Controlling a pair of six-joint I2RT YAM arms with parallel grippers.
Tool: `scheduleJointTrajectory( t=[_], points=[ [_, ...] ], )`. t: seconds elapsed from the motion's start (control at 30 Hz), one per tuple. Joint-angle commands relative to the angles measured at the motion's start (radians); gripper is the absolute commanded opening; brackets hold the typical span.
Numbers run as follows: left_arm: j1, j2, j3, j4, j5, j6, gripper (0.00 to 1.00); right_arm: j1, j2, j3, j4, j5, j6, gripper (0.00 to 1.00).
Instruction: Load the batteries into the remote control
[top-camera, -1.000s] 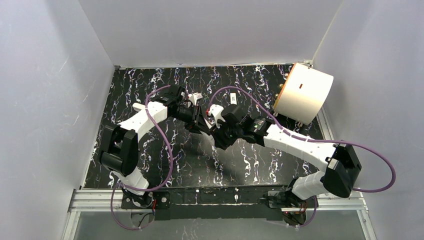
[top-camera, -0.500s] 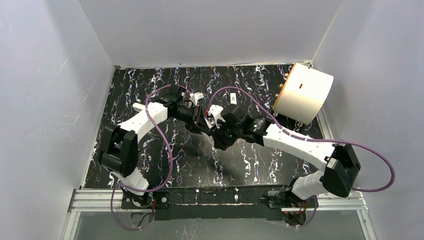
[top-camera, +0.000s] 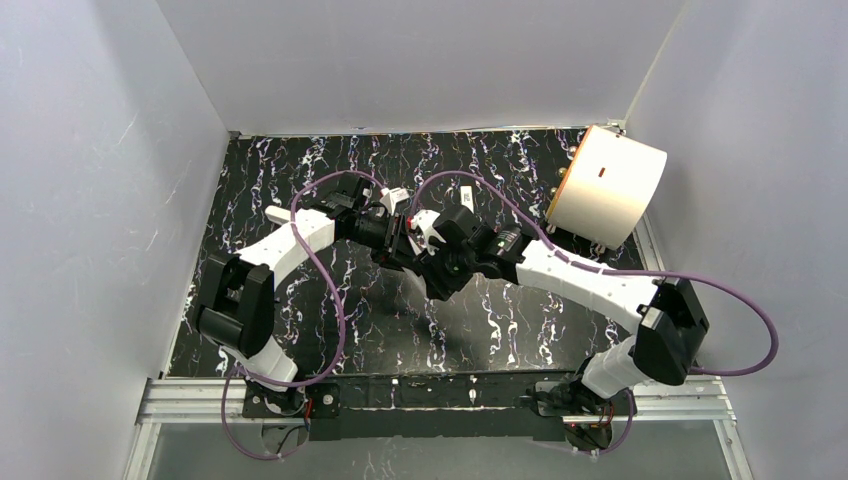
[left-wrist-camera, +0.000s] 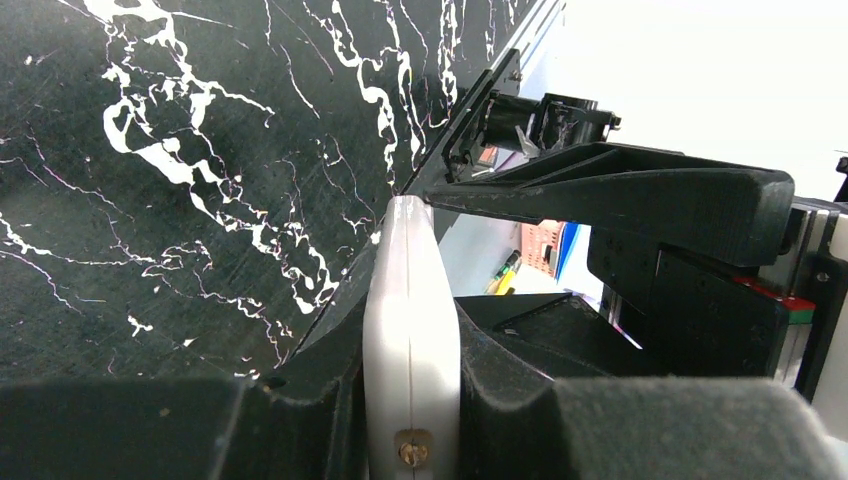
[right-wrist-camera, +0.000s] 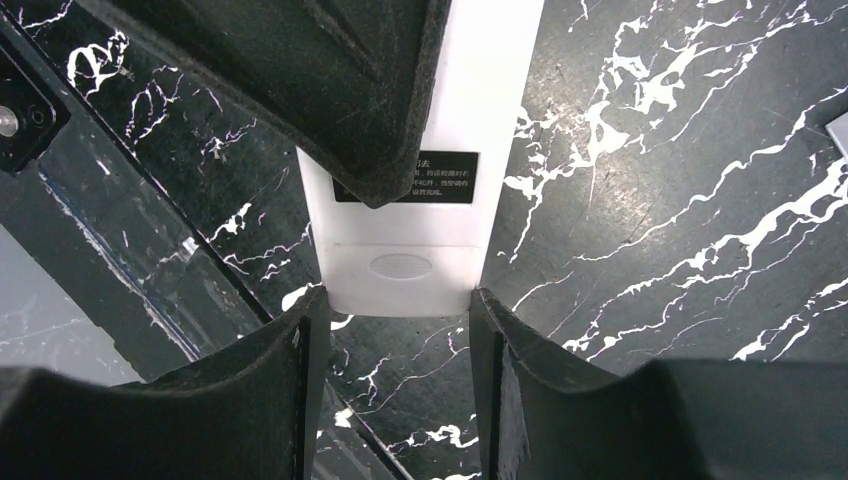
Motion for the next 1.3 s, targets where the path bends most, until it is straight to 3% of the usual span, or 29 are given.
scheduleJointTrajectory(
  t=[0.0, 0.2, 0.33, 0.5, 1.1, 1.27],
  points=[
    [-0.045, -0.086, -0.012, 0.018, 0.215, -0.018, 0.00, 0.002, 0.032, 0.077, 0.135, -0.020, 0.036, 0.47],
    [-0.044, -0.093, -0.018, 0.025, 0.212, -0.034, 0.00, 0.002, 0.047, 0.096, 0.106, -0.005, 0.027, 0.55],
    [-0.045, -0.083, 0.004, 0.017, 0.212, -0.025, 0.00, 0.002, 0.054, 0.087, 0.066, 0.005, 0.018, 0.57],
    [-0.037, -0.031, 0.079, -0.117, 0.203, 0.086, 0.00, 0.002, 0.044, 0.068, 0.032, 0.010, 0.016, 0.61],
    [-0.015, 0.019, 0.122, -0.168, 0.226, 0.130, 0.00, 0.002, 0.051, 0.076, 0.024, 0.067, 0.057, 0.71],
    [-0.009, 0.028, 0.122, -0.196, 0.226, 0.153, 0.00, 0.001, 0.036, 0.079, 0.039, 0.097, 0.079, 0.81]
  ],
)
